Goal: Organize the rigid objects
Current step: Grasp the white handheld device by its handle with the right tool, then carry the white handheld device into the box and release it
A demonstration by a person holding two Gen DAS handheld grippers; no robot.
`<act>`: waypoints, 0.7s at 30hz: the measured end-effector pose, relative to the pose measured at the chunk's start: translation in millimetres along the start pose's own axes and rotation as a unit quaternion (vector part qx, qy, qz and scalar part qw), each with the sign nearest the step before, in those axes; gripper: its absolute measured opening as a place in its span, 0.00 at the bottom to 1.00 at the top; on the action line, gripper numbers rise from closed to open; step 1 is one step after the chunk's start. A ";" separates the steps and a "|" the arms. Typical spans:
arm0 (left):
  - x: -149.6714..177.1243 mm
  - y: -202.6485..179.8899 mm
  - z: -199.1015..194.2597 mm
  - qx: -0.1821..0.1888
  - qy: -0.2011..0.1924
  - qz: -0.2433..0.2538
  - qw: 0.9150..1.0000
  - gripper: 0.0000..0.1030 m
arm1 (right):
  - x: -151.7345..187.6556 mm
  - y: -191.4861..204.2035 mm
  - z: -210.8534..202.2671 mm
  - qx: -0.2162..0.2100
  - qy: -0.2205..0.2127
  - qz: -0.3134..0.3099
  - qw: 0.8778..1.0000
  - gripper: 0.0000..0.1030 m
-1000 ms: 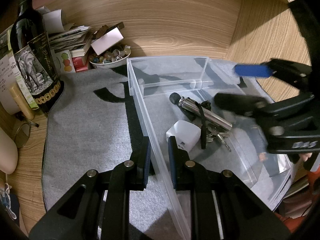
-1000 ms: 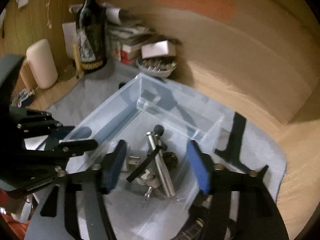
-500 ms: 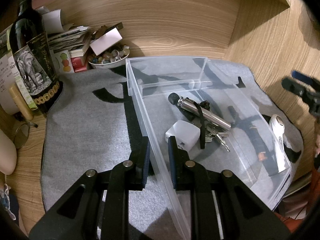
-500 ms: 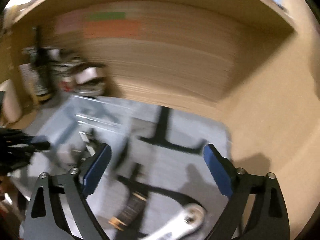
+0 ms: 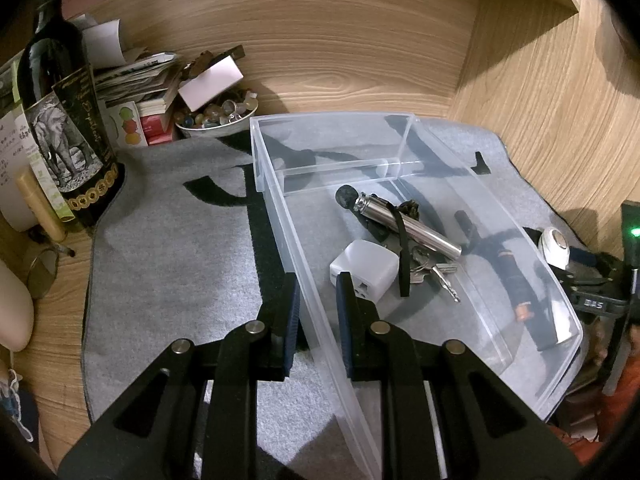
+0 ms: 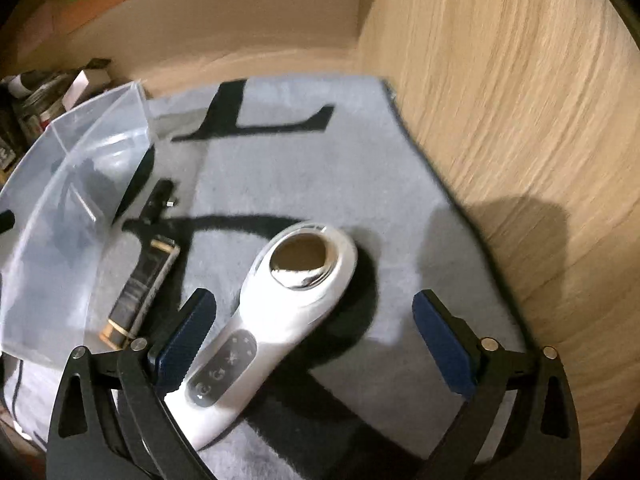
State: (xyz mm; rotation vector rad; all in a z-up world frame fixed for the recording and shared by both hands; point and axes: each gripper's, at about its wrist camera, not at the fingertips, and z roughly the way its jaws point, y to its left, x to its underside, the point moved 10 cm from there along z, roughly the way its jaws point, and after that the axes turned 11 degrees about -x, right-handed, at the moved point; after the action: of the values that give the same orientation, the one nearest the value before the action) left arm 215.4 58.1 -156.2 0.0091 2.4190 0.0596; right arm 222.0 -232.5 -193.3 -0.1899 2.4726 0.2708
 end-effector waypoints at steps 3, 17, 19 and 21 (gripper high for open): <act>0.0 -0.2 0.1 0.000 0.000 0.000 1.000 0.16 | -1.2 2.2 6.0 -0.019 -0.002 0.002 1.000 0.68; 1.7 0.0 -0.2 -0.002 0.000 0.002 1.000 0.16 | -40.4 20.5 -23.3 -0.057 -0.064 -0.021 0.996 0.37; 1.8 0.1 -0.1 -0.002 0.000 0.002 1.000 0.16 | -51.5 26.5 -25.8 -0.059 -0.075 -0.030 0.995 0.37; 1.7 0.0 -0.2 -0.001 0.000 0.002 1.000 0.16 | -62.8 32.8 -30.8 -0.060 -0.090 -0.039 0.993 0.37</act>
State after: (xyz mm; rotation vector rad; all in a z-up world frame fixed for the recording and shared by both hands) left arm 214.0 58.1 -157.2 0.0119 2.4198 0.0643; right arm 246.9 -203.8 -126.2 -0.2999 2.2673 0.3851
